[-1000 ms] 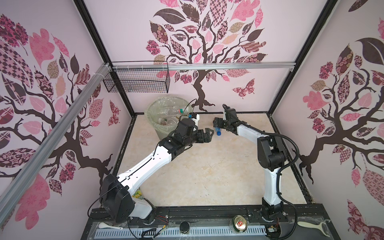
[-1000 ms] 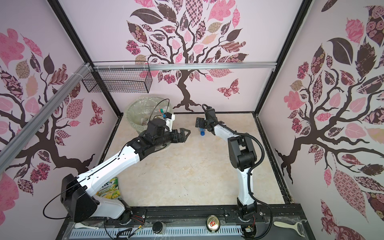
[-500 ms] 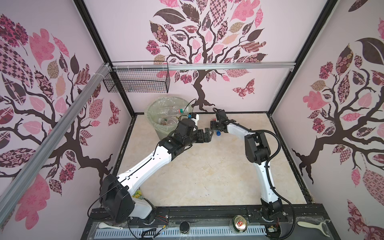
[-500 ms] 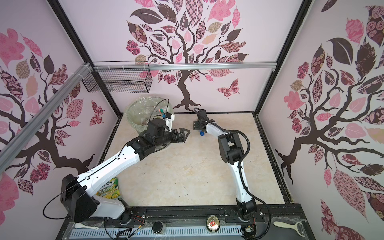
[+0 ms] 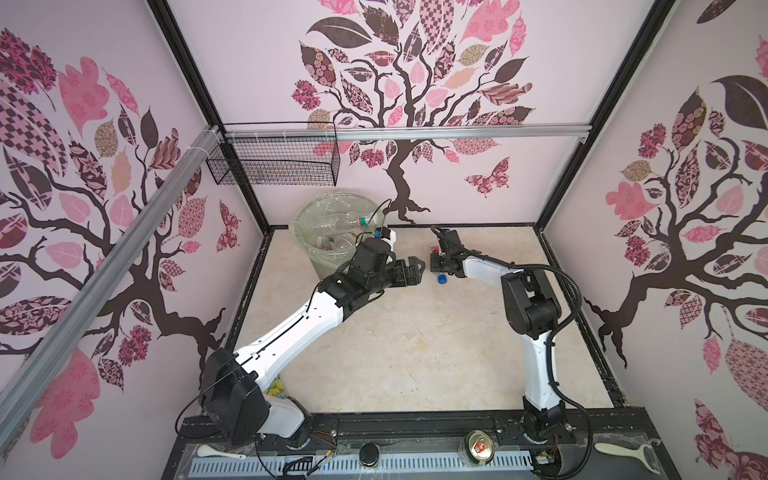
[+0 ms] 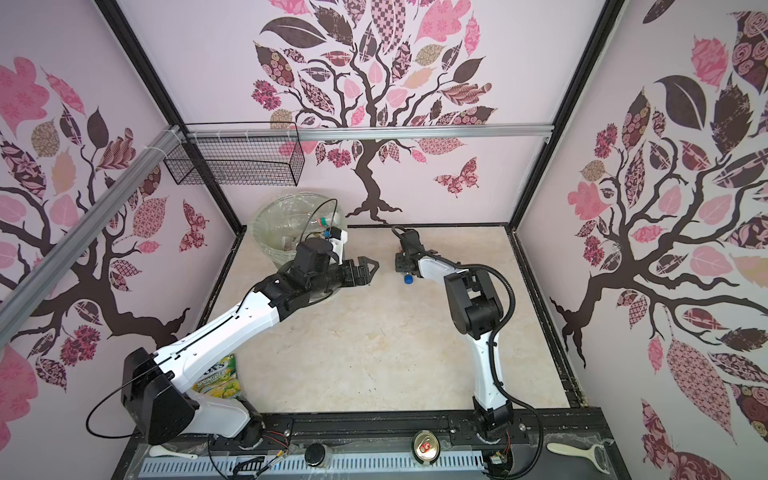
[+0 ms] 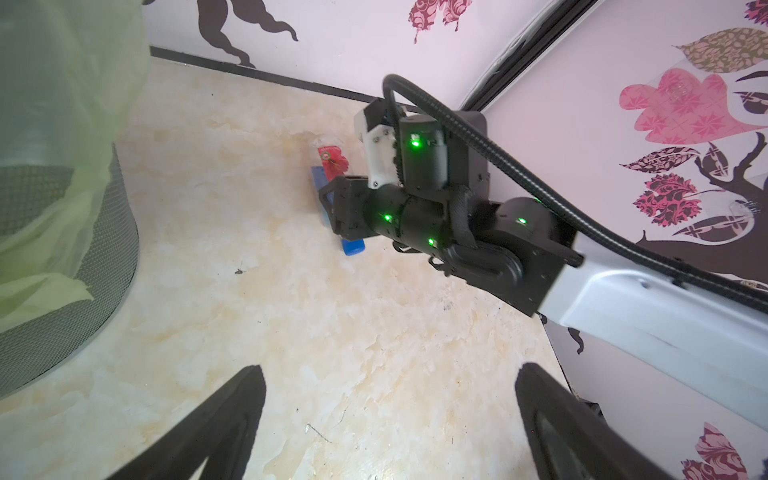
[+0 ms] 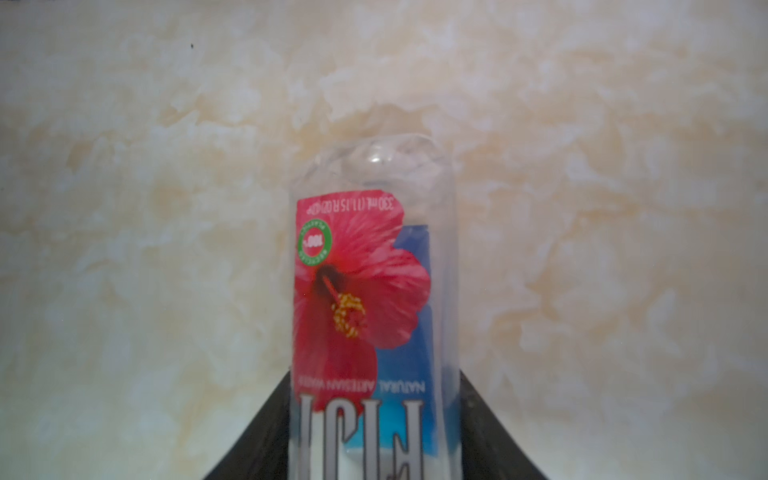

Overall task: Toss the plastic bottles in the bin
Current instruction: 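Lower right gripper onto the Fiji bottle and close it, then lift the Fiji bottle toward the left gripper while left gripper approaches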

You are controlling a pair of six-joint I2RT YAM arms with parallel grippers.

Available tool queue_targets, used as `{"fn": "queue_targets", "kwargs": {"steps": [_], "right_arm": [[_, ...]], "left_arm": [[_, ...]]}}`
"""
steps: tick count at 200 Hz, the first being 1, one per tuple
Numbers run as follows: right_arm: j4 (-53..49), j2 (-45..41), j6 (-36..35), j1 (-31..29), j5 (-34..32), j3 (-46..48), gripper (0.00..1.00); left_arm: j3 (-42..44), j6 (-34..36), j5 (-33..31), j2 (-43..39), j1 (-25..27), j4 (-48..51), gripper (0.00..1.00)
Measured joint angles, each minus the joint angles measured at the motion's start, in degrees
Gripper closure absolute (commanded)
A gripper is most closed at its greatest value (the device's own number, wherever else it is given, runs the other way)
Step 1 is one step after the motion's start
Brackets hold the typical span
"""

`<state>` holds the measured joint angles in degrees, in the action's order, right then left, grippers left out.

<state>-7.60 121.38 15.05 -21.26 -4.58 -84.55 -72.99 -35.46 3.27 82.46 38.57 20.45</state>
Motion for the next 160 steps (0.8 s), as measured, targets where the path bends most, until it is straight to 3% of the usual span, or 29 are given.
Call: {"fn": "queue_targets", "kwargs": {"steps": [65, 113, 160], "right_arm": [[1.9, -26.6, 5.2, 0.1, 9.6, 22.6, 0.47], [2.6, -43.3, 7.0, 0.0, 16.3, 26.9, 0.47], [2.2, -49.3, 8.9, -1.0, 20.2, 28.0, 0.47]], "left_arm": [[-6.0, -2.7, -0.2, 5.5, 0.0, 3.3, 0.02], [-10.2, -5.1, 0.6, 9.5, 0.0, 3.8, 0.02], [-13.0, -7.6, 2.6, 11.9, 0.4, 2.8, 0.02]]}}
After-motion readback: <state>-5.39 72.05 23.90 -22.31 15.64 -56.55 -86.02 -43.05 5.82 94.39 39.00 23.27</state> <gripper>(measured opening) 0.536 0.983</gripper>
